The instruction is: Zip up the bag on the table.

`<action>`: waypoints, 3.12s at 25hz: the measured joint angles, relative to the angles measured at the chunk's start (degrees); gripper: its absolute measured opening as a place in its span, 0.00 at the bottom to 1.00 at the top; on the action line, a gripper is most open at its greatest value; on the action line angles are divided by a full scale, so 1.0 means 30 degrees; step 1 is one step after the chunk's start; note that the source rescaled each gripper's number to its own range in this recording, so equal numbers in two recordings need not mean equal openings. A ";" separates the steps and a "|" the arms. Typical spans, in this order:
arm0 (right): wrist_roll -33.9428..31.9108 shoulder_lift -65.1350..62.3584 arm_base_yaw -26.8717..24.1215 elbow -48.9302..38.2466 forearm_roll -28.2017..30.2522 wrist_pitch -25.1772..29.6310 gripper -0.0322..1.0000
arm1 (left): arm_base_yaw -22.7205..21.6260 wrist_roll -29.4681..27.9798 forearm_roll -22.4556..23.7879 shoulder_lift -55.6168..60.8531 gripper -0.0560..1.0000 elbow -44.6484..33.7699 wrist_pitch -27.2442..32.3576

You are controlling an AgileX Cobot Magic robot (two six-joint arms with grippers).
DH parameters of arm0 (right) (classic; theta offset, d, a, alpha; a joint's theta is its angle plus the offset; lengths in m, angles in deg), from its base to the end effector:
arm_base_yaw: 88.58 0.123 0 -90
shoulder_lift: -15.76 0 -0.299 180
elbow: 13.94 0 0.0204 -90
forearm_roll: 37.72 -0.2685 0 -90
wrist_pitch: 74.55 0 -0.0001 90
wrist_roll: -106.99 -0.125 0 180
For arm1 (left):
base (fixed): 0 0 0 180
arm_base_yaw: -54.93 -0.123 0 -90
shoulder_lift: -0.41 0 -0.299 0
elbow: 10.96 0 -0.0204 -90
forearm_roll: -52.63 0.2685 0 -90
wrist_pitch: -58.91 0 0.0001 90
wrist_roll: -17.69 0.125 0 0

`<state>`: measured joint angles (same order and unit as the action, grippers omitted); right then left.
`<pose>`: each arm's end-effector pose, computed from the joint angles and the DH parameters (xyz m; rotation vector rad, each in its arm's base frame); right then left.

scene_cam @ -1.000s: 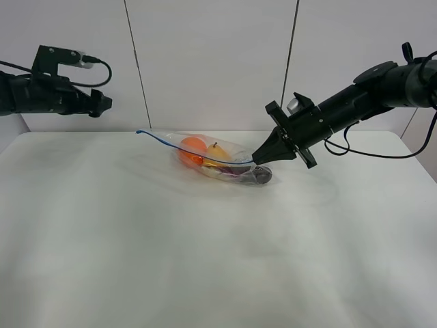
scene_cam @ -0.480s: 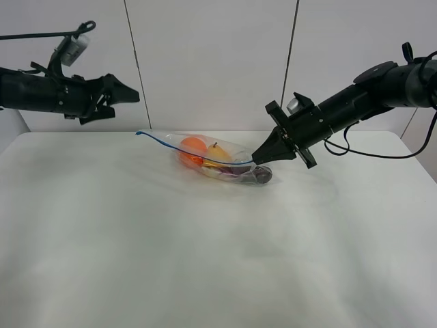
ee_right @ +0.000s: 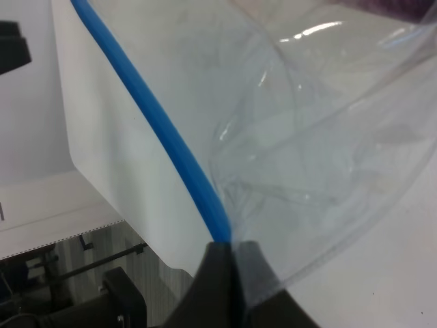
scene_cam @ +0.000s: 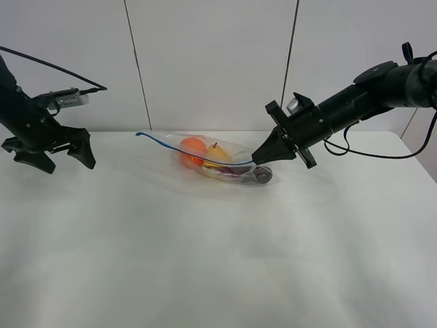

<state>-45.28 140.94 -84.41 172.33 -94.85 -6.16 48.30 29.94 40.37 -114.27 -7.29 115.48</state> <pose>0.4187 0.1284 0.1780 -0.1374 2.7650 1.3374 0.4103 0.0254 0.1976 -0.0010 2.8891 -0.2220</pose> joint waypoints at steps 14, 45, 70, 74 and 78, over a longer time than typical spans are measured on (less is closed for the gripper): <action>0.0008 0.0000 0.0000 0.0000 0.0000 0.0014 0.03 | 0.0673 -0.1531 0.1485 0.0942 1.00 0.0503 0.4241; 0.0025 0.0000 0.0000 0.0000 0.0000 0.0054 0.03 | 0.0695 -0.3093 0.2682 2.7574 1.00 -1.5997 0.3420; -0.0874 -0.0466 0.0000 0.0191 0.2369 0.0270 0.87 | 0.2507 -0.3093 0.2682 3.5867 1.00 -1.6207 0.3495; -0.3582 -0.1140 0.0000 0.2198 0.7564 0.0292 0.98 | 0.2507 -0.3093 0.2682 3.5867 1.00 -1.6207 0.3495; -0.5833 -0.1405 0.0000 0.4149 1.2305 0.0294 0.99 | 0.2507 -0.3093 0.2682 3.5867 1.00 -1.6207 0.3495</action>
<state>-62.78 136.73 -84.41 184.77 -57.94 -5.28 55.82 20.67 48.42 -6.67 -55.92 125.97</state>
